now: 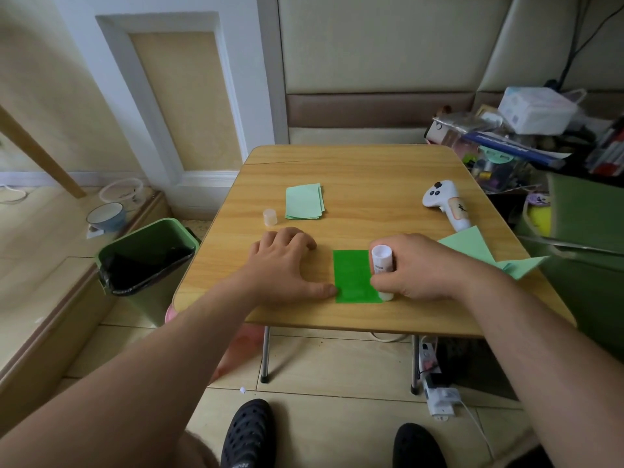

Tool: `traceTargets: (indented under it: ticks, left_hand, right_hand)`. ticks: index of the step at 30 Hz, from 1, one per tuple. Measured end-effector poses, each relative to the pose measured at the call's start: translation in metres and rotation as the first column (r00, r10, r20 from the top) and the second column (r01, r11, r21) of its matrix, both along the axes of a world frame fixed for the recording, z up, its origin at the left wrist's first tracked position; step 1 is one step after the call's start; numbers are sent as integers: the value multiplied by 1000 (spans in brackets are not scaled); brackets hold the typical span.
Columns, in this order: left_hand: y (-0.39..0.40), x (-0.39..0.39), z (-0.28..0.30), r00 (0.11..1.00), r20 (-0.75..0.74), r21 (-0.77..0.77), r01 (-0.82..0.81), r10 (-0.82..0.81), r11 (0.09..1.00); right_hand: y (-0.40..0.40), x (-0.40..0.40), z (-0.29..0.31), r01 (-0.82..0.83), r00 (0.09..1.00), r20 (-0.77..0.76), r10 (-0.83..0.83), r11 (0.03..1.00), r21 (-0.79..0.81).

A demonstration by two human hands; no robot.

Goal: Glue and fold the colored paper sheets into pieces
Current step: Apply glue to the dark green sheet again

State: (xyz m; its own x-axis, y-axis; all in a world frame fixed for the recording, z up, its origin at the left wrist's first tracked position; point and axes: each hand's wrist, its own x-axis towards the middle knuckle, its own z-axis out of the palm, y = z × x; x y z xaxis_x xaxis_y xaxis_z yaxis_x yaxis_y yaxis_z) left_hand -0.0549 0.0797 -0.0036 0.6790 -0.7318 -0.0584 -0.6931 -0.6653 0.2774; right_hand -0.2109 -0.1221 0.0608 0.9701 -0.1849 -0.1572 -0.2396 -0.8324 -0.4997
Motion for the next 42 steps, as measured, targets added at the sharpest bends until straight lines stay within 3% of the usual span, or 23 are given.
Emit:
traceTargets:
  ticks: [4,8,22,25,28,31,37,42]
  left_hand:
    - [0,0,-1,1000,7,-4,-2,2,1000]
    - [-1,-1,-1,1000,15,-8,-10,10,1000]
    - [0,0,0,1000,-7,-4,-4,4,1000]
    - [0,0,1,1000,-8,1,-1,1,1000]
    - [0,-1,1,1000,-4,3,-10,10,1000]
    - [-1,-2,1,1000,-6,0,-20,20,1000]
    - [0,-2,2,1000,-14,-11,-3,3,1000]
    - [1,-2,3,1000,-19,-12,5,-6,1000]
  right_hand:
    - [12,5,1,23,994,106,-34,994,105]
    - [24,8,-6,-63,996,73,49,978,199]
    - [-7,-6,5,-36,995,-93,38,999,23]
    - [-4,-5,4,-7,1000,-31,7,1000,-2]
    - [8,-2,4,3,997,72,-10,995,99]
    - [16,-1,-1,-55,998,40,49,986,155]
    - [-3,-4,-2,0,1000,-28,2,997,74]
    - [-1,3,-2,64,993,89,-71,995,75]
